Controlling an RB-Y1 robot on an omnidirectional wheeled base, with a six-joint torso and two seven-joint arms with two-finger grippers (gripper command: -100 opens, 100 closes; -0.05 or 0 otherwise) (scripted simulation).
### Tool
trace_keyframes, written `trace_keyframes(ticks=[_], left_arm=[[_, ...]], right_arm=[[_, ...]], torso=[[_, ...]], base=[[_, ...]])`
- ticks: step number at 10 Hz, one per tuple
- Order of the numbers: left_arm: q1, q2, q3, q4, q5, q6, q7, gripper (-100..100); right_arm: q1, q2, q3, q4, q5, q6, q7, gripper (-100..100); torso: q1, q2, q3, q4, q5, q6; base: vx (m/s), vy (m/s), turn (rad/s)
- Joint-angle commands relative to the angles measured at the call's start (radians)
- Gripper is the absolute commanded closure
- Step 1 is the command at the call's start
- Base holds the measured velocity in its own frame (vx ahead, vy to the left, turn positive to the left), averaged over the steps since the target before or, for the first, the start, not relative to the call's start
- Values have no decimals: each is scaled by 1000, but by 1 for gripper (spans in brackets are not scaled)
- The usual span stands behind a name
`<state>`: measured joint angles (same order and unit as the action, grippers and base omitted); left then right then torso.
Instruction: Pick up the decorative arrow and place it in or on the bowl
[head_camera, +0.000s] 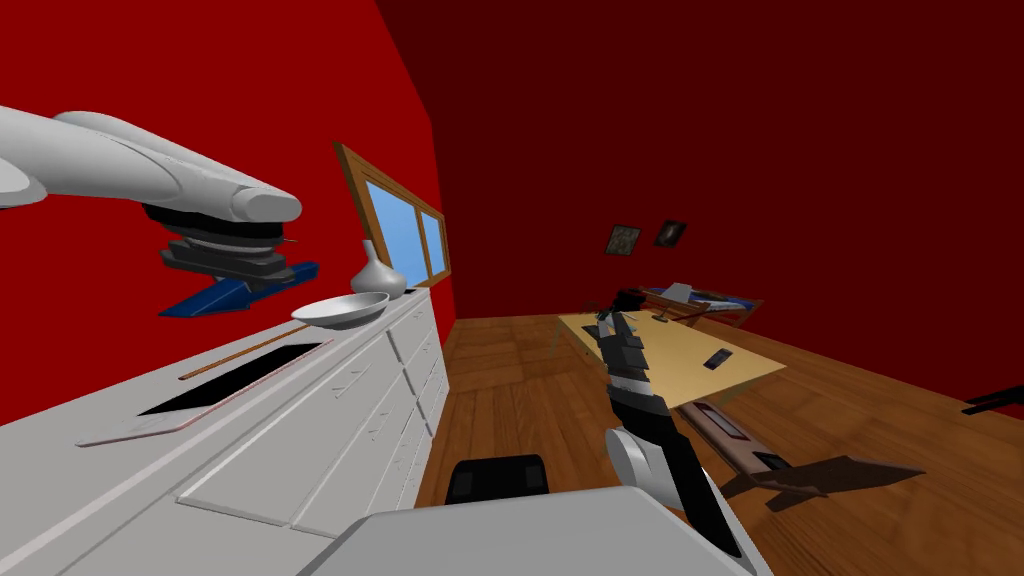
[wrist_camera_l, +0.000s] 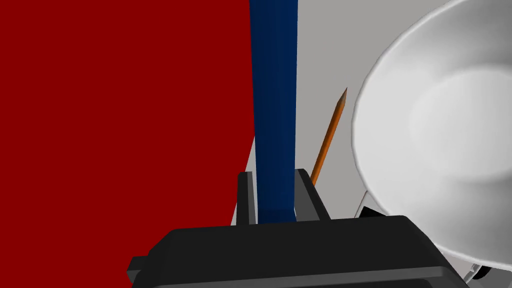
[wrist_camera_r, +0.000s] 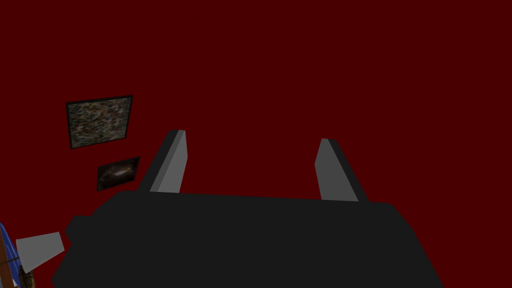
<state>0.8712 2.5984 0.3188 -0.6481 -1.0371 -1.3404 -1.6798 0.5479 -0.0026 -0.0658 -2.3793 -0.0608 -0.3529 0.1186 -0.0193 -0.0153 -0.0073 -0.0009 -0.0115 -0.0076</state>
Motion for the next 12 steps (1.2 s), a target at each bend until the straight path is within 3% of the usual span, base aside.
trace_keyframes(ticks=[1, 3, 7, 12], left_arm=[[35, 29, -25, 7, -38, 29, 32, 100], [57, 45, -41, 11, -60, 46, 49, 100], [152, 101, -115, 15, -140, 127, 99, 100], [264, 151, -209, 9, -216, 245, 123, 100]], right_arm=[[0, 0, 0, 0, 0, 0, 0, 0], [0, 0, 0, 0, 0, 0, 0, 0], [0, 0, 0, 0, 0, 0, 0, 0], [0, 0, 0, 0, 0, 0, 0, 0]], torso=[[0, 0, 0, 0, 0, 0], [0, 1, 0, 0, 0, 0], [-2, -1, -1, -2, -1, 0], [-2, -1, -1, -2, -2, 2]], base=[[76, -138, -13], [37, -91, -4], [72, -134, 3], [59, -133, 22]])
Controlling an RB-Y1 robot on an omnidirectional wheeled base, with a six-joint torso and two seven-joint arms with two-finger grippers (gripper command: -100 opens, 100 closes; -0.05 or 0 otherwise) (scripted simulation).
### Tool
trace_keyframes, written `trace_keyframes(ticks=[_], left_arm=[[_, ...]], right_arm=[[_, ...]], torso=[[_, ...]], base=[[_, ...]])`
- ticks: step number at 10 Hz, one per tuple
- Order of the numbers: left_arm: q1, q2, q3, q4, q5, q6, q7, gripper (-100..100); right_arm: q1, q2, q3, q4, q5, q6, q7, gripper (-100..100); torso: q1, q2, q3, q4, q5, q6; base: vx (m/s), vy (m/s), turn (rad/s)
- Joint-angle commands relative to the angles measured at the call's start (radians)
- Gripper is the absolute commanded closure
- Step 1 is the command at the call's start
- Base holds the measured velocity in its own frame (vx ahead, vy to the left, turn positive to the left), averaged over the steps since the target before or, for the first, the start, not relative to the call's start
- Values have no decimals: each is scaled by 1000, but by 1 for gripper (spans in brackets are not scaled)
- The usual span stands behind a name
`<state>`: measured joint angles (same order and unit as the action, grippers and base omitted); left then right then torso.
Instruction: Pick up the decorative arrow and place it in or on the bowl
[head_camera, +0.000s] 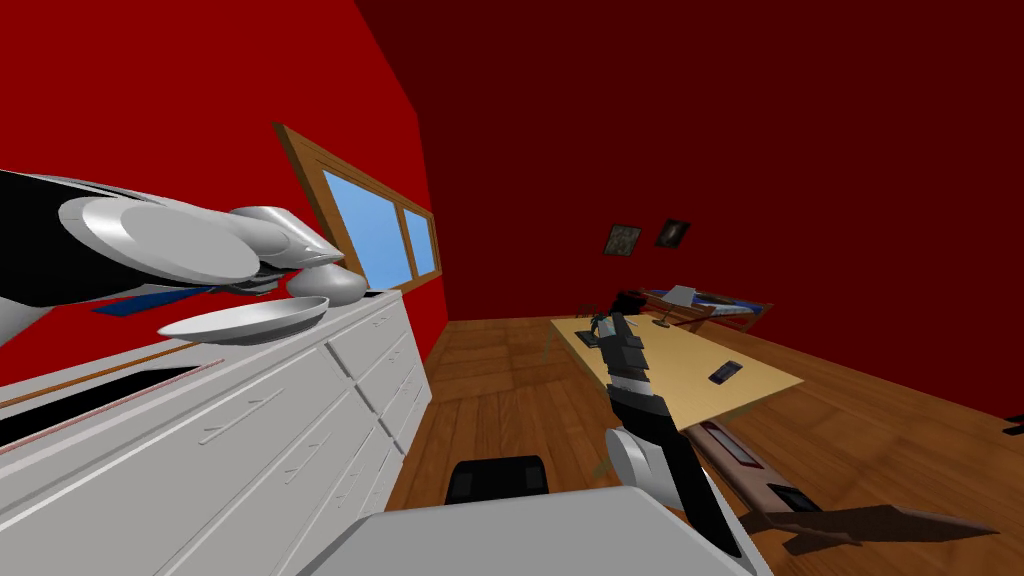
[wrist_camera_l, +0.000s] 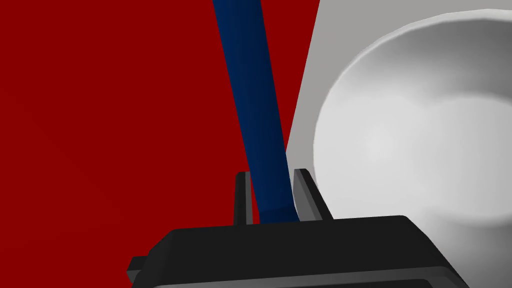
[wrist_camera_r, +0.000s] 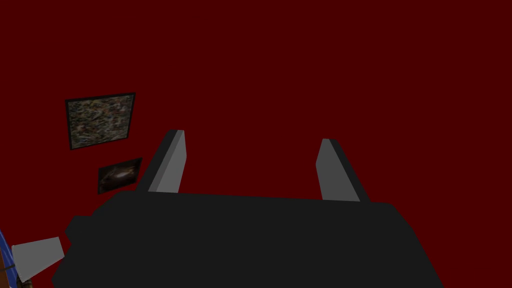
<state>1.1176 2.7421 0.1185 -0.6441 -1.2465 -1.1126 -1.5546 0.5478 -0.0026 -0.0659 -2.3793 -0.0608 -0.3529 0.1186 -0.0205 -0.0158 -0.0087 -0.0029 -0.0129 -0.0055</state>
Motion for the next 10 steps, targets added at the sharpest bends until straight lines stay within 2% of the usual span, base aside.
trace_keyframes(ticks=[1, 7, 8, 9, 10], left_arm=[[37, 15, -26, 3, -18, 41, -1, 100], [125, 44, -105, -9, -63, 156, -13, 100], [120, 42, -94, -2, -57, 142, -12, 100], [122, 42, -95, -1, -58, 146, -13, -100], [122, 43, -95, -1, -58, 146, -13, -100]], right_arm=[[0, 0, 0, 0, 0, 0, 0, 0], [0, 0, 0, 0, 0, 0, 0, 0], [0, 0, 0, 0, 0, 0, 0, 0], [0, 0, 0, 0, 0, 0, 0, 0], [0, 0, 0, 0, 0, 0, 0, 0]], torso=[[0, 0, 0, 0, 0, 0], [4, 3, 2, 0, 2, 0], [5, 4, 2, 0, 2, 0], [7, 4, 2, 1, 2, 0], [9, 4, 2, 1, 3, 0]], base=[[27, -107, 38], [2, -89, 34], [-5, -32, 13], [-1, -6, -2], [0, 0, 0]])
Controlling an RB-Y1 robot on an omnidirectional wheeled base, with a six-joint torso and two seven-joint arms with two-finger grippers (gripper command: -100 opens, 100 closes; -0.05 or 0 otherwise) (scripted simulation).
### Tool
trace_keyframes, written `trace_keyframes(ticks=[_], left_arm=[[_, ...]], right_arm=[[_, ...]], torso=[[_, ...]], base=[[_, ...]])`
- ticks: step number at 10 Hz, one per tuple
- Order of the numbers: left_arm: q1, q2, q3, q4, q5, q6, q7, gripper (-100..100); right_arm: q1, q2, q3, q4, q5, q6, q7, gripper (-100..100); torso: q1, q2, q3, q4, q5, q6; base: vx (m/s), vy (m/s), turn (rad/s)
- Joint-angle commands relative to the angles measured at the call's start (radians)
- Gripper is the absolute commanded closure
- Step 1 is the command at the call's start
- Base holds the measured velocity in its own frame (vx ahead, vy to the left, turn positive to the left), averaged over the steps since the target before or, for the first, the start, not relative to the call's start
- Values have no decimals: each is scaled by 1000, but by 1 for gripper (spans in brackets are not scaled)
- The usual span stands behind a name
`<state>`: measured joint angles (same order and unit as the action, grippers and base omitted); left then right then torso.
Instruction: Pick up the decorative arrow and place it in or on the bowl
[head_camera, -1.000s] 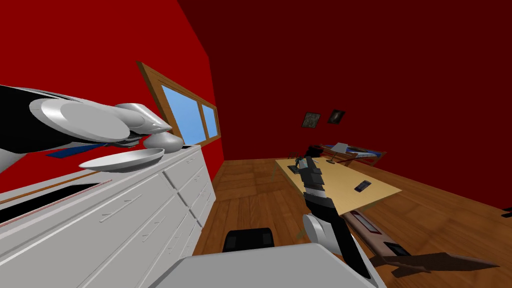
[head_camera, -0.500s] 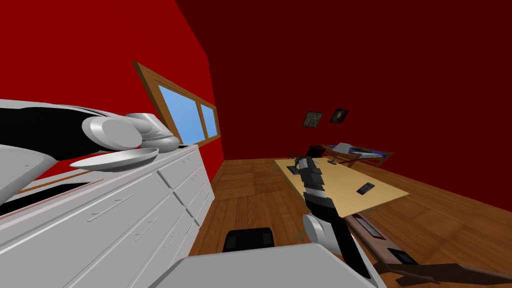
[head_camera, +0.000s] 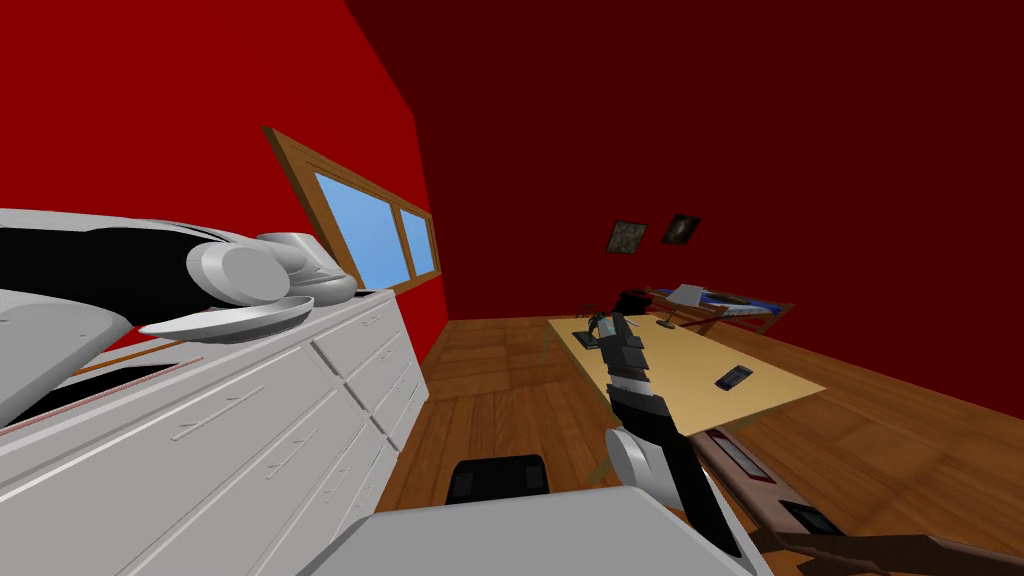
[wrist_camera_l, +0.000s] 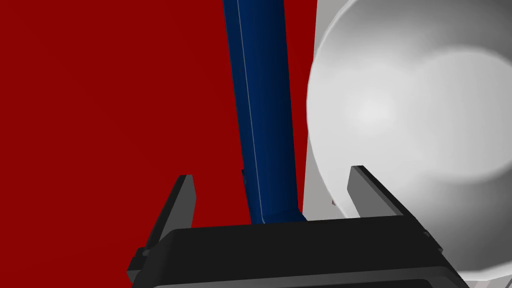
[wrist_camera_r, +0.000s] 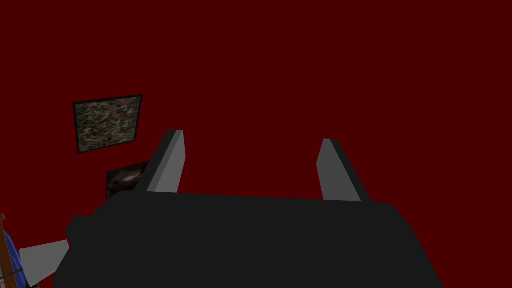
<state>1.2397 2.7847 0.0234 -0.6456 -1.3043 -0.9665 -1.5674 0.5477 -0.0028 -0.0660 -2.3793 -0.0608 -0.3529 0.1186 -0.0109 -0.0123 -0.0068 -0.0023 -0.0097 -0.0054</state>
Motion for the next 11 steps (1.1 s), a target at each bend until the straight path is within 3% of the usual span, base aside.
trace_keyframes(ticks=[1, 3, 4, 5, 10, 11], left_arm=[[0, 0, 0, 0, 0, 0, 0, -100], [0, 0, 0, 0, 0, 0, 0, -100], [0, 0, 0, 0, 0, 0, 0, 0], [-39, -7, 0, 3, 3, -11, -35, -100], [-130, -23, -1, 10, 10, -38, -116, -100], [-109, -20, 6, 25, 15, -37, -115, -100]], right_arm=[[0, 0, 0, 0, 0, 0, 0, 0], [0, 0, 0, 0, 0, 0, 0, 0], [0, 0, 0, 0, 0, 0, 0, 0], [0, 0, 0, 0, 0, 0, 0, 0], [0, 0, 0, 0, 0, 0, 0, 0], [0, 0, 0, 0, 0, 0, 0, 0]], torso=[[0, 0, 0, 0, 0, 0], [0, 0, 0, 0, 0, 0], [0, 0, 0, 0, 0, 0], [0, 0, 0, 0, 0, 0], [2, 1, 1, 1, 0, 0], [2, 1, 1, 1, 0, 0]], base=[[0, 0, 0], [0, 0, 0], [0, 0, 0], [-2, 21, 32], [-8, 29, 23], [-1, 10, 3]])
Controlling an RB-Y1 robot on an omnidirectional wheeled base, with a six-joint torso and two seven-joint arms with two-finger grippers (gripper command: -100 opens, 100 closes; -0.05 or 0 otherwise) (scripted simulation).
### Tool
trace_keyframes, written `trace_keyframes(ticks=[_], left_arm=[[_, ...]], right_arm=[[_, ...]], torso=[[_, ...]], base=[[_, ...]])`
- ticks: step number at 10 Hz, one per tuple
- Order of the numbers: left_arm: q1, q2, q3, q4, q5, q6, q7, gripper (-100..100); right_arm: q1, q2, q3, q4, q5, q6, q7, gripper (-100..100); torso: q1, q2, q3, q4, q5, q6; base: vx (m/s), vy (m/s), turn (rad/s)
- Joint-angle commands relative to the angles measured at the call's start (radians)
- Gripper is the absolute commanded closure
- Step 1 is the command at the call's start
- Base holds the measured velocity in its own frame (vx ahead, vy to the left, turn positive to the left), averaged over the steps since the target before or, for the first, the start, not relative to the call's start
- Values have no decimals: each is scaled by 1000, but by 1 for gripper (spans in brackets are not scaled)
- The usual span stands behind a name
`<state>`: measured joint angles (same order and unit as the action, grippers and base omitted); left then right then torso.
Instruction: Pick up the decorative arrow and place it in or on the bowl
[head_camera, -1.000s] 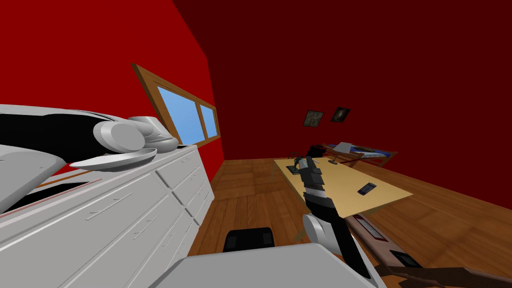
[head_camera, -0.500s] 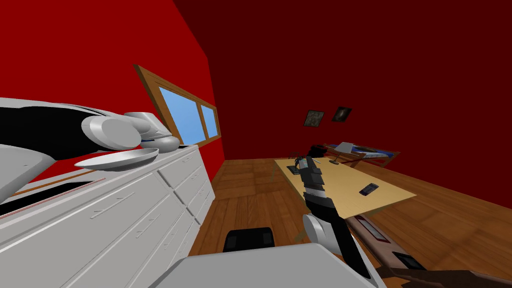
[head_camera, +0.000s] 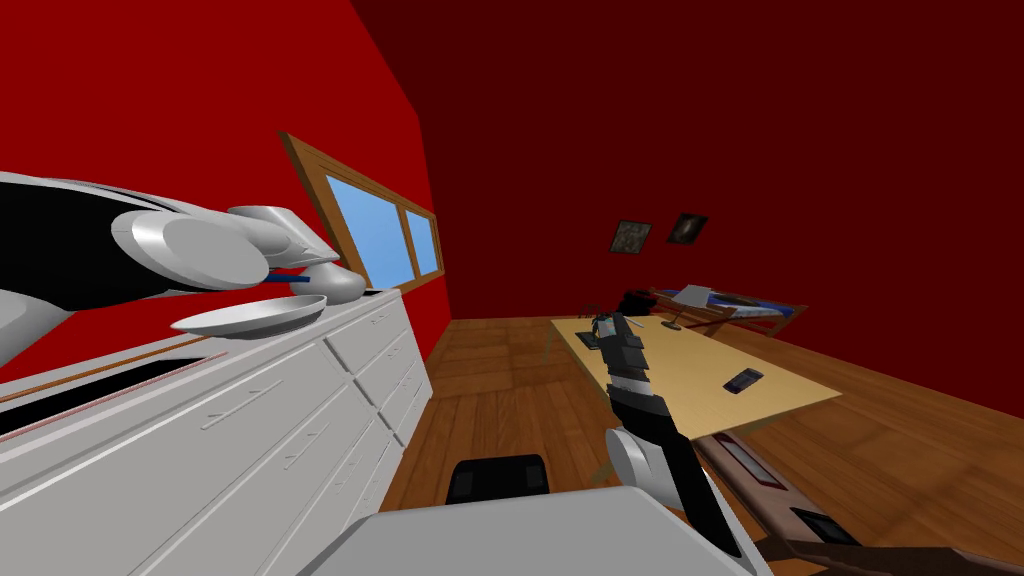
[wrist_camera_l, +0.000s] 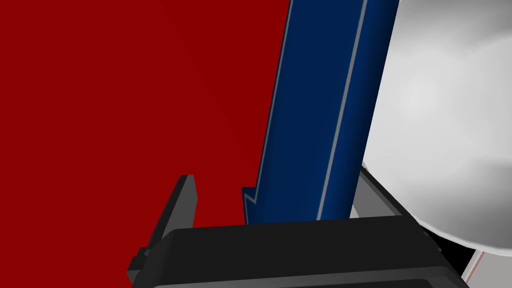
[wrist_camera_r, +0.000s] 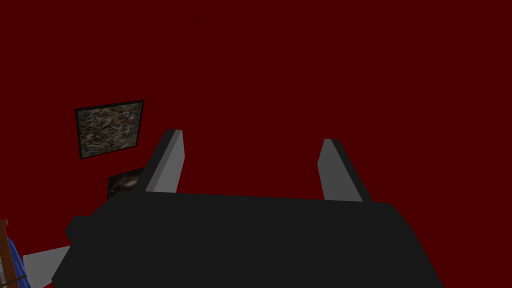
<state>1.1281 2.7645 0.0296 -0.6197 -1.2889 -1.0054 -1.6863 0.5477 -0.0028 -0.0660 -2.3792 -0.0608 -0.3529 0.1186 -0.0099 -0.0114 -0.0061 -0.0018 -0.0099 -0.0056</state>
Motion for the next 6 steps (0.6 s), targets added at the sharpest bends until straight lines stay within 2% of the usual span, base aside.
trace_keyframes(ticks=[1, 6], left_arm=[[0, 0, 0, 0, 0, 0, 0, 0], [0, 0, 0, 0, 0, 0, 0, 0]], right_arm=[[0, 0, 0, 0, 0, 0, 0, 0], [0, 0, 0, 0, 0, 0, 0, 0]], torso=[[0, 0, 0, 0, 0, 0], [-1, -1, 0, 0, 0, 0]], base=[[0, 0, 0], [0, 0, 0]])
